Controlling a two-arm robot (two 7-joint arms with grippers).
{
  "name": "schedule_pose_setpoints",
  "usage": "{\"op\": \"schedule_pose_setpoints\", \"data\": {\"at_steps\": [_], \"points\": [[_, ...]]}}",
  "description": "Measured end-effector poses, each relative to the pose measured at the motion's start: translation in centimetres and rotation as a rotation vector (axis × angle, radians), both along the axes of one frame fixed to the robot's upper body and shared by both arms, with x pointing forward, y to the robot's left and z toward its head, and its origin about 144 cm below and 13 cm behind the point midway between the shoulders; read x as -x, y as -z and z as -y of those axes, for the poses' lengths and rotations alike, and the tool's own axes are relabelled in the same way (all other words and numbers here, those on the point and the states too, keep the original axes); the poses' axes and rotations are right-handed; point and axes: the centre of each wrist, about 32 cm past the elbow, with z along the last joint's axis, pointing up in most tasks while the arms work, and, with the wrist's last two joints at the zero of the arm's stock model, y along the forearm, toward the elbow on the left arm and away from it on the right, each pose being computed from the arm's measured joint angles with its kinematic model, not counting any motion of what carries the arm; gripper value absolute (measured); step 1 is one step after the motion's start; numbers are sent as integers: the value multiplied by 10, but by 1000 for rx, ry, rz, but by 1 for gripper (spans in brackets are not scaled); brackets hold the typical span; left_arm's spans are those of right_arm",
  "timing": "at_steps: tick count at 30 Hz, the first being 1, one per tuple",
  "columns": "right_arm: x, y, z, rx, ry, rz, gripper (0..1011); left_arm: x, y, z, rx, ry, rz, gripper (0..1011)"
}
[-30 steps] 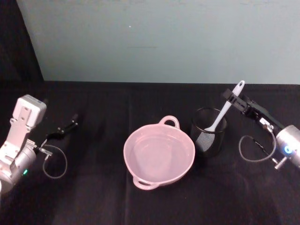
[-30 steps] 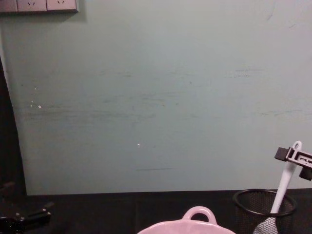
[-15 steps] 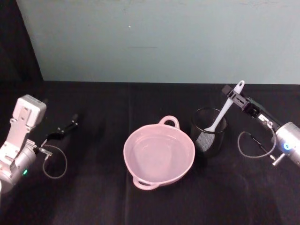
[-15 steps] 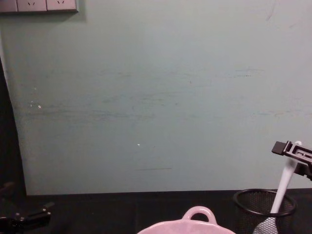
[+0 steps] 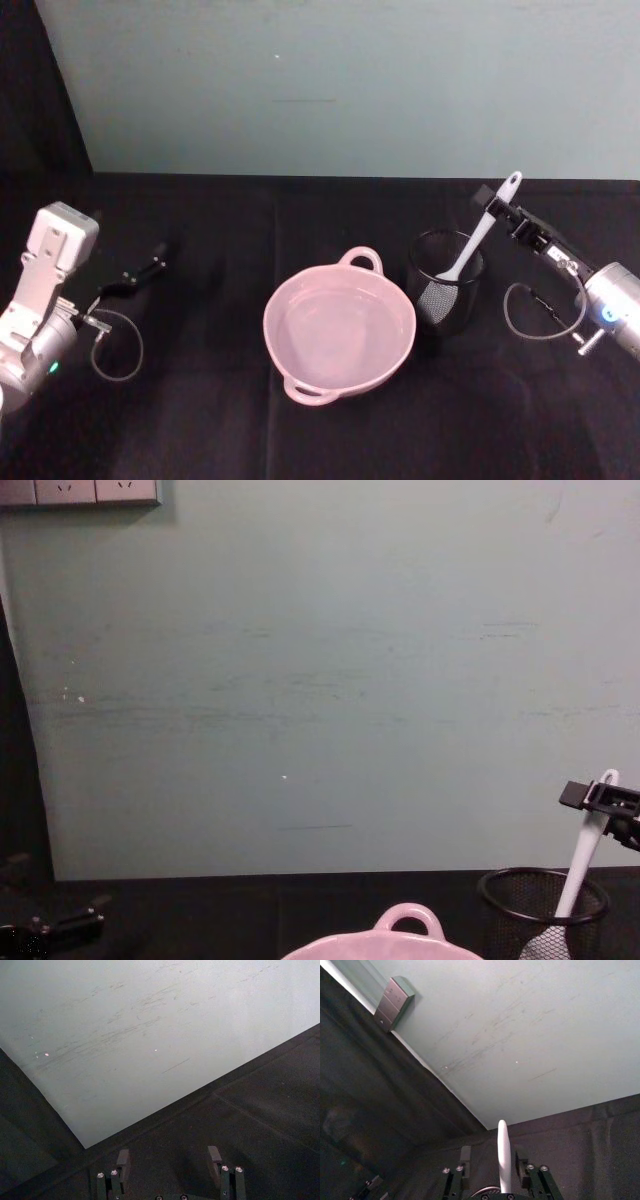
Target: Use the one hand to pick up the spoon and stir the clear water in the bowl.
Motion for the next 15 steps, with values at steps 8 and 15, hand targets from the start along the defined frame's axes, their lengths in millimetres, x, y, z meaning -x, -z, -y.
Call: {"op": "schedule_pose_setpoints", "data": {"at_steps": [8,15], "points": [[4,-4,-1,63,24,32,286,0,0,0,0,0,0,1005],[9,-13,-5,171,32,90,119,0,0,0,0,0,0,1005]]}}
